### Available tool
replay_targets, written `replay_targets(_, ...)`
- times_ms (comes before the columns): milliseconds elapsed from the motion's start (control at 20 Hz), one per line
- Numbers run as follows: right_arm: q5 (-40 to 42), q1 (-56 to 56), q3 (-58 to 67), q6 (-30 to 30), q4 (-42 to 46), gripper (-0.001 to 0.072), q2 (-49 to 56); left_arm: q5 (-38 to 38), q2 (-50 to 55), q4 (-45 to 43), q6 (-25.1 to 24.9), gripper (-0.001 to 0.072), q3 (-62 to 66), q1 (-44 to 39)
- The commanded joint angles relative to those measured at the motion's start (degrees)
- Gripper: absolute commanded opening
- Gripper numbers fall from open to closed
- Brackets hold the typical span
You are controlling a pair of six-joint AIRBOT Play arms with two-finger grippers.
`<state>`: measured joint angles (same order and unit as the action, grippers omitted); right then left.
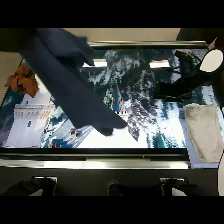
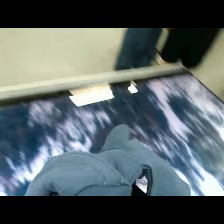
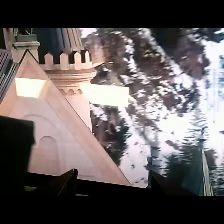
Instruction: Fold the shirts.
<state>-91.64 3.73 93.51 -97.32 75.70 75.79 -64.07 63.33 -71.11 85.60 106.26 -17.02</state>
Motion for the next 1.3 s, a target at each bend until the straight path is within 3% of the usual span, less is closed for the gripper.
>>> replay_targets(0,-2.56,0.04,0.02,1.16,1.53,0.0541,-0.94,0.35,4.68,0.2,-0.37,0.0024,-4.35,-10.12)
replay_targets(400,-1.64,0.04,0.02,1.14,10.69,0.0547,-0.92,-0.07,28.13,0.24,-0.57,0.0031,-9.84,-25.24)
replay_targets(450,-1.2,0.04,0.02,1.11,11.02,0.0548,-0.92,-0.52,30.32,0.24,-0.57,0.0181,-9.81,-25.88)
replay_targets(500,-0.79,0.04,0.02,1.14,11.23,0.0549,-0.92,-1.99,31.58,0.24,-0.57,0.0537,-9.66,-25.97)
replay_targets(550,-0.17,0.04,0.02,1.14,11.98,0.0549,-0.92,-3.91,31.76,-0.07,-0.59,0.072,-9.07,-25.44)
replay_targets(750,0.09,0.04,-0.09,1.16,12.0,0.055,-0.61,-13.31,27.04,-12.04,-0.79,0.072,-4.44,-16.79)
replay_targets(850,0.35,0.04,-1.64,1.84,12.02,0.055,0.28,-19.04,25.07,-12.68,0.72,0.0719,-4.55,-8.79)
replay_targets(900,0.85,0.04,-3.58,2.23,12.04,0.055,0.92,-22.62,24.85,-11.82,2.19,0.0659,-5.66,-4.72)
replay_targets(950,1.51,0.04,-5.9,2.23,12.02,0.055,1.73,-24.63,24.5,-10.01,2.75,0.0655,-8.17,-1.44)
replay_targets(1050,3.15,0.04,-10.34,2.21,12.0,0.055,3.08,-23.98,22.43,-3.85,2.64,0.0655,-17.88,3.69)
replay_targets(1250,6.27,0.04,-15.67,1.99,11.52,0.0549,5.03,-13.79,17.66,3.56,2.62,0.0655,-38.86,6.8)
